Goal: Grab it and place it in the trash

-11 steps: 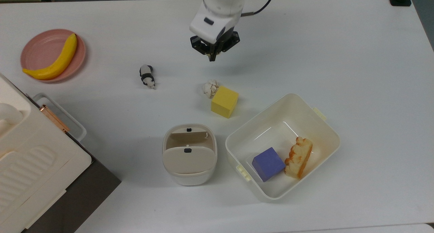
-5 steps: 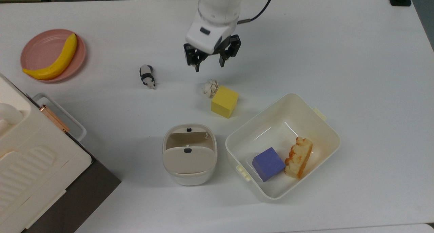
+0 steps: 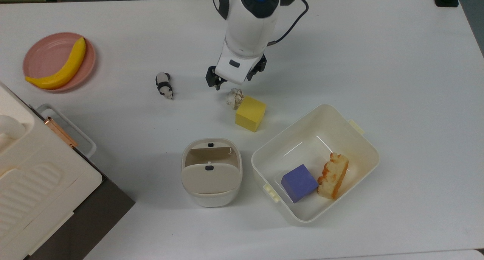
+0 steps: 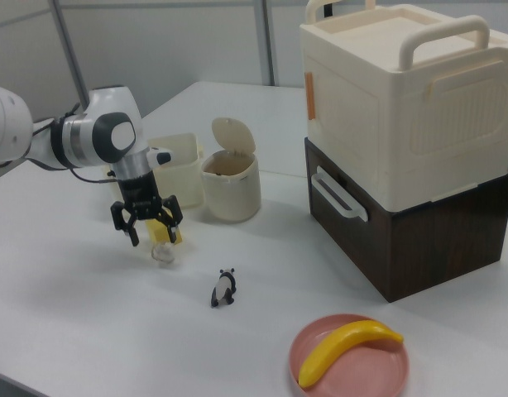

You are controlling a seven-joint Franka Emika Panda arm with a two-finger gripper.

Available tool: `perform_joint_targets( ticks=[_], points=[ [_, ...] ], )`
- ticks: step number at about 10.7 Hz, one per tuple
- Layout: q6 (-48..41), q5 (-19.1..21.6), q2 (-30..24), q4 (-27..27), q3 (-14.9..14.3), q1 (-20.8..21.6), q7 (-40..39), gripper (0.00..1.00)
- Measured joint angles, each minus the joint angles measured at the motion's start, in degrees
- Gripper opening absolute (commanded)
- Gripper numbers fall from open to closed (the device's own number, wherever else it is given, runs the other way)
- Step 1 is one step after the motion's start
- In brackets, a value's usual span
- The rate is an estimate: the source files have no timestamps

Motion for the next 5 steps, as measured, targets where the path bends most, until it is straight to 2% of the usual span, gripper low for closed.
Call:
perform_joint_targets(
  ticks=[1,2,4,5],
  points=[
    [0.0,-0.99,1.19,-0.21,0.08,0.39,-0.08,0.71],
    [0.96,-1.78,2.42,-0.24,0.1,0.8,-0.08,0.43],
    [2.9,-2.58,3.79,-0.24,0.1,0.92,-0.16,0.04],
    [3.07,-2.79,3.81,-0.16,0.1,0.91,-0.48,0.0]
  ],
)
